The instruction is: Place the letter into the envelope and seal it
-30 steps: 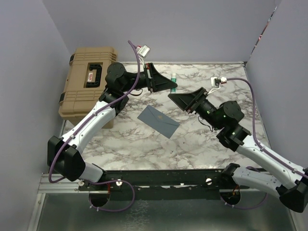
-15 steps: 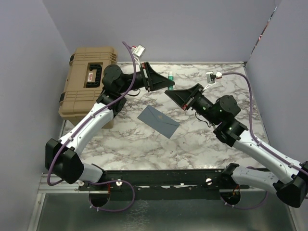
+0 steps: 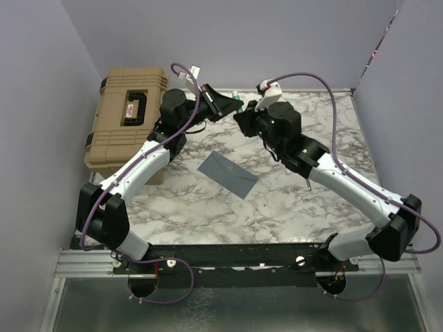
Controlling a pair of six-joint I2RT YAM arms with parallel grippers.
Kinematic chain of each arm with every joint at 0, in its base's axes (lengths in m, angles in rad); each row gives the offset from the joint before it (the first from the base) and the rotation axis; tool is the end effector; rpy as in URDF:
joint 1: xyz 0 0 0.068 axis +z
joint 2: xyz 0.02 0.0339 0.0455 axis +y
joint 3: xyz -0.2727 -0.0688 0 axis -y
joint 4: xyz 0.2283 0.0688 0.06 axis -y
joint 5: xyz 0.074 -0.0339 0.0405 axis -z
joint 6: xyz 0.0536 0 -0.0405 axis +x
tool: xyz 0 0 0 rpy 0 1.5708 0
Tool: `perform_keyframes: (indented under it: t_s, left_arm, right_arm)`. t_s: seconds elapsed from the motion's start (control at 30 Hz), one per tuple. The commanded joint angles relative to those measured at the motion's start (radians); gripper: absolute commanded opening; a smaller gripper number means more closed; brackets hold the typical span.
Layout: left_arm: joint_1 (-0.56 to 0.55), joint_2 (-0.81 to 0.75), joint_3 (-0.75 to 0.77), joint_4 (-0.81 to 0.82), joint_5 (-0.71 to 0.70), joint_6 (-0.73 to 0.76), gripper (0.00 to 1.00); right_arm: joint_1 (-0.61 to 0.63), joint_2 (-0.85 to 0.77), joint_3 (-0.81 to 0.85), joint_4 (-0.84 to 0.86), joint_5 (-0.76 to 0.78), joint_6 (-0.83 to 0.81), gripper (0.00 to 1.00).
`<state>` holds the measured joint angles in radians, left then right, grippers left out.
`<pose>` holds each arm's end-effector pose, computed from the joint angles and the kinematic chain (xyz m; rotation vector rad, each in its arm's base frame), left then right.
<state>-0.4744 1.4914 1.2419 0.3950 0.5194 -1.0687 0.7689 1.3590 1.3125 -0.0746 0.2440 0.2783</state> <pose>0.3025 -0.1852 0.4046 0.0019 1.6669 -1.5891 0.2380 0.2122 0.4142 -0.2354 1.7056 0.5763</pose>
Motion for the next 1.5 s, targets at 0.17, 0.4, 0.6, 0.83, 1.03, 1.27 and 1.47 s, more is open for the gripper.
perform_keyframes:
  t_s: [0.17,0.4,0.6,0.83,1.03,1.27,1.47]
  left_arm:
    - [-0.054,0.009,0.066,-0.179,0.026,0.071,0.01]
    - [-0.053,-0.043,-0.036,-0.139,0.080,0.201,0.29]
    - [-0.053,-0.064,-0.134,-0.050,0.137,0.210,0.38]
    - [-0.054,-0.101,-0.218,0.014,0.137,0.223,0.00]
    - [-0.048,-0.137,-0.243,-0.046,0.093,0.467,0.00]
    - [-0.043,-0.186,-0.246,-0.209,0.045,0.905,0.00]
    - [-0.043,-0.224,-0.298,-0.204,0.113,1.019,0.00]
  right_arm:
    - [0.008,0.073,0.050,-0.016,0.132,-0.108,0.00]
    - [0.009,-0.046,-0.065,0.102,-0.040,0.059,0.00]
    - [0.009,-0.097,-0.151,0.220,-0.127,0.176,0.00]
    - [0.009,-0.106,-0.179,0.238,-0.154,0.215,0.00]
    - [0.009,-0.148,-0.217,0.089,-0.149,0.206,0.30]
    - [0.008,-0.263,-0.349,-0.174,-0.166,0.269,0.52]
    - [0.009,-0.337,-0.344,-0.383,-0.040,0.368,0.53]
